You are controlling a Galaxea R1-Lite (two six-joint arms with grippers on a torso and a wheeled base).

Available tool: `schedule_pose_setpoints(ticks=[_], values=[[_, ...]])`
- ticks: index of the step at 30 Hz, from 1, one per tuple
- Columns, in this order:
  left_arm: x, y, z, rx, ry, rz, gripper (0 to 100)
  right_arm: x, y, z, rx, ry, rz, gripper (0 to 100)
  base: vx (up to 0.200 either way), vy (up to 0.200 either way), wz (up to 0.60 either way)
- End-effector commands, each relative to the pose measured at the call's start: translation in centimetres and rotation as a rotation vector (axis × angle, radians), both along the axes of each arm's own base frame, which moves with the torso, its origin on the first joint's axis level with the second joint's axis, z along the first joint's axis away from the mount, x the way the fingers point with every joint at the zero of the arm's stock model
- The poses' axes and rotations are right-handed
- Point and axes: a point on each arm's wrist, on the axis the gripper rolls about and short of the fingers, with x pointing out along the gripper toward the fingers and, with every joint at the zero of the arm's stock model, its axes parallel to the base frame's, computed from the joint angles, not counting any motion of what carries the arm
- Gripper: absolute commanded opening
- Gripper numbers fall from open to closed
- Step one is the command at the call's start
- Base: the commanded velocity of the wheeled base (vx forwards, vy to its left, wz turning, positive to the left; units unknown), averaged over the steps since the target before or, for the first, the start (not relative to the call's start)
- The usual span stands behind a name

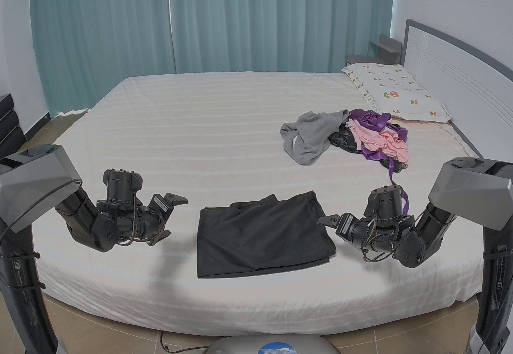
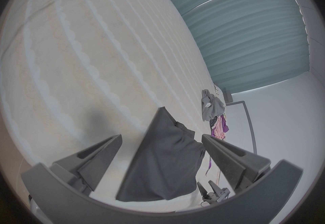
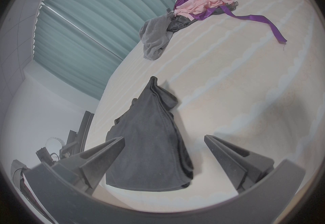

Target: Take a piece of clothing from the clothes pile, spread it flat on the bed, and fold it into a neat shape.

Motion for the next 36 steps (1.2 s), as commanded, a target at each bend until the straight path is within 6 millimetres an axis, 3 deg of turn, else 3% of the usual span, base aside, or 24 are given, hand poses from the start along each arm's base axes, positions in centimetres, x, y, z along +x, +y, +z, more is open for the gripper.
schedule_pose_setpoints(ticks=[1,12,24,25,36], values=[[1.4,-0.2,-0.9,0.018,-0.016,-0.002,100,-0.2,0.4,-0.3,0.001,0.013,0.021,100,0.000,0.000,0.00],[5.2,-2.7,-4.8,0.289,-0.096,-0.023,100,-1.1,2.8,-0.4,0.001,0.019,0.098,100,0.000,0.000,0.00],[8.8,-3.4,-5.8,0.362,-0.069,0.026,100,-1.1,4.0,-1.0,-0.025,0.026,0.142,100,0.000,0.000,0.00],[8.8,-3.4,-5.9,0.362,-0.066,0.026,0,-1.1,4.0,-1.0,-0.026,0.027,0.142,100,0.000,0.000,0.00],[8.7,-3.2,-5.9,0.375,-0.046,0.048,0,-0.4,4.5,-1.3,-0.065,0.049,0.189,100,0.000,0.000,0.00]])
